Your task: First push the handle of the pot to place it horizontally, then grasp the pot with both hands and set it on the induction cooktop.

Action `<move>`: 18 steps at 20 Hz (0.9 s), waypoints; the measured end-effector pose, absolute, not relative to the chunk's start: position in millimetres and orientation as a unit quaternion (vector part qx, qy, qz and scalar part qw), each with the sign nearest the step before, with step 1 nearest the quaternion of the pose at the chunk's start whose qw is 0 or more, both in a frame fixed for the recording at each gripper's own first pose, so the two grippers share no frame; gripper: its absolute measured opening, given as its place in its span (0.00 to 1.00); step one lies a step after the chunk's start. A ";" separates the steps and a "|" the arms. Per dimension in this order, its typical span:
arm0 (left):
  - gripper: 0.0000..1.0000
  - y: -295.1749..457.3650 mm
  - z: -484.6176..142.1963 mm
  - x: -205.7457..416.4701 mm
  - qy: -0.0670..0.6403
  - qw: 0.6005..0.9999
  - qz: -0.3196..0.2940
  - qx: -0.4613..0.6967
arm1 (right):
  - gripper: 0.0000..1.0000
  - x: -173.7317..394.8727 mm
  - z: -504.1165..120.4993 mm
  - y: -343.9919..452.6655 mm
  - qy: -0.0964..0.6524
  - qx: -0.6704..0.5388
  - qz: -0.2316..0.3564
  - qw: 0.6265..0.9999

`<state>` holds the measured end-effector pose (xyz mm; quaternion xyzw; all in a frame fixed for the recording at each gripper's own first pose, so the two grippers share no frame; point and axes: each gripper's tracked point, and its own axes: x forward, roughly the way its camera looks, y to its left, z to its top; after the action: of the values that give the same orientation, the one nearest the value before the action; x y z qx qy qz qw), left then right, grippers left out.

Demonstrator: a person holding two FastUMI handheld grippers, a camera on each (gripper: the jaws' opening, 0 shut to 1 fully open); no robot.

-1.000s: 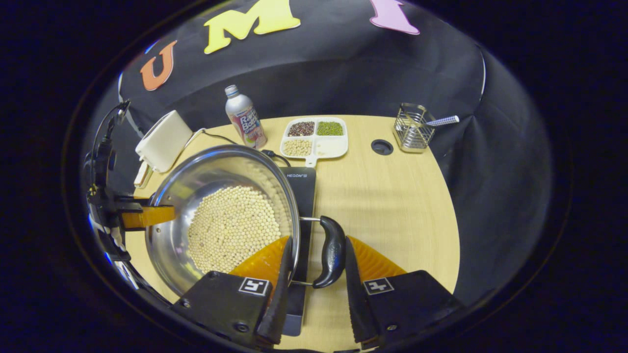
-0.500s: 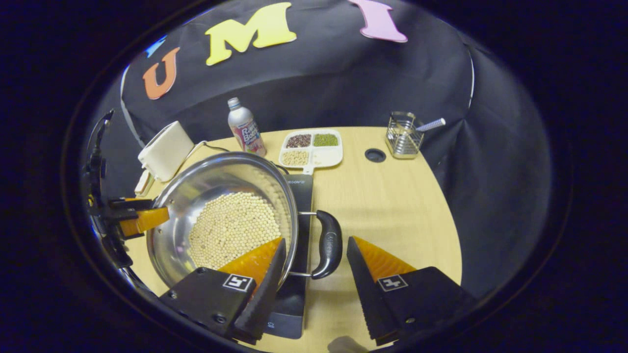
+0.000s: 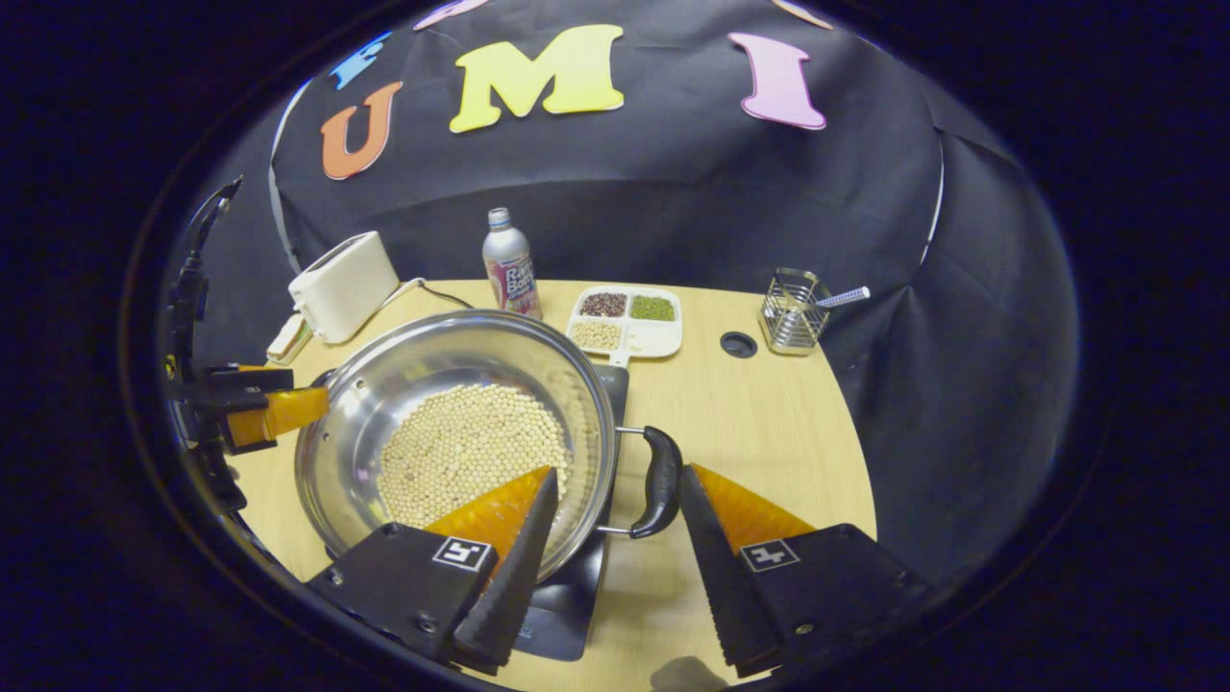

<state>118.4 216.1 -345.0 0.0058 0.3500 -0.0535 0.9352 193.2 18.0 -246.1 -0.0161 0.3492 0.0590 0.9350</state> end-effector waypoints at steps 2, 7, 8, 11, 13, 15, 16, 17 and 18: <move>0.98 218.8 -332.7 113.1 0.336 0.941 -0.047 0.008 | 0.80 189.9 -230.3 23.3 0.331 -0.025 0.061 0.941; 0.98 218.7 -290.1 93.1 0.297 0.953 -0.054 -0.014 | 0.80 175.2 -179.2 44.7 0.274 -0.051 0.074 0.958; 0.98 219.0 -276.1 88.6 0.287 0.956 -0.055 -0.019 | 0.80 170.4 -167.3 50.9 0.262 -0.054 0.075 0.961; 0.98 234.4 -229.1 80.0 0.235 0.971 -0.050 -0.010 | 0.80 149.4 -127.8 69.5 0.218 -0.050 0.081 0.971; 0.98 237.3 -194.1 66.3 0.200 0.978 -0.052 -0.011 | 0.80 133.4 -97.8 81.6 0.185 -0.045 0.082 0.978; 0.98 247.7 -161.3 51.4 0.167 0.984 -0.054 -0.009 | 0.80 113.6 -63.9 90.3 0.150 -0.043 0.080 0.985; 0.98 252.6 -145.4 44.1 0.149 0.987 -0.057 -0.009 | 0.81 103.5 -46.0 94.6 0.132 -0.041 0.077 0.987; 0.98 256.8 -131.6 37.0 0.134 0.989 -0.059 -0.010 | 0.83 91.9 -28.5 96.7 0.112 -0.039 0.073 0.990; 0.98 262.1 -116.3 24.8 0.119 0.991 -0.061 -0.010 | 0.87 82.2 -8.5 99.5 0.092 -0.037 0.068 0.993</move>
<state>24.8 262.1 -116.3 -0.0098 0.1193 -0.0612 0.9909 82.2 99.5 -8.5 -0.0374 0.0918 0.0683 0.9927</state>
